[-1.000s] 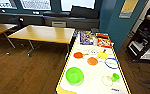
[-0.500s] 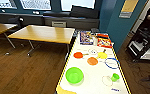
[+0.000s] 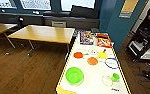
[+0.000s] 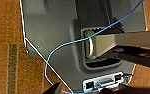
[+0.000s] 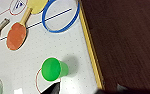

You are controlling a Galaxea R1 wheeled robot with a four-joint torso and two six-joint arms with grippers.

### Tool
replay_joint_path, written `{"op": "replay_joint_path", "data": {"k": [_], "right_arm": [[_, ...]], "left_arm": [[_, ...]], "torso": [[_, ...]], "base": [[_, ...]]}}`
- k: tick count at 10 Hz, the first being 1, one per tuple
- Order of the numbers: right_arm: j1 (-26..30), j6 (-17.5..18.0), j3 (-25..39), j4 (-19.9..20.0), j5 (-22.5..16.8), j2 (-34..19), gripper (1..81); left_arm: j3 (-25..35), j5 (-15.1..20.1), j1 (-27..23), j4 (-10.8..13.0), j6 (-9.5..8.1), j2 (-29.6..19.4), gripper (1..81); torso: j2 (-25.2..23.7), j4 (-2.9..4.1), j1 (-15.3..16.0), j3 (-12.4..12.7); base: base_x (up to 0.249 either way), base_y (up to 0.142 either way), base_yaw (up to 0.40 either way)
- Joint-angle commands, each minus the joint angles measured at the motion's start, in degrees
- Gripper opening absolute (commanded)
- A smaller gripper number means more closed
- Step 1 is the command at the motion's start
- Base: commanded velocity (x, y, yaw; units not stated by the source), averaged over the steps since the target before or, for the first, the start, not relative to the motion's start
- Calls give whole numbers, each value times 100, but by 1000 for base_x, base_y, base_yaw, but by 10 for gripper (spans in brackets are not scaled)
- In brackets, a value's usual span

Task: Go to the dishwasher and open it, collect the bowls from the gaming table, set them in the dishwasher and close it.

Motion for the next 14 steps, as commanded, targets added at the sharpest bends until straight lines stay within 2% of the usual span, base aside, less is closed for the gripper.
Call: {"op": "replay_joint_path", "data": {"k": [1, 7, 14], "right_arm": [[596, 133, -180, 102, -199, 28, 811], [674, 256, -857, 137, -138, 415, 811], [516, 256, -1402, 129, -59, 1215, 811]], "left_arm": [[-2, 372, -18, -86, -3, -15, 811], [-2, 372, -18, -86, -3, -15, 811], [-2, 372, -18, -86, -3, -15, 811]], "torso": [[0, 0, 0, 0], [2, 0, 0, -2], [4, 0, 2, -2]], "base": [[0, 0, 0], [0, 0, 0], [0, 0, 0]]}}
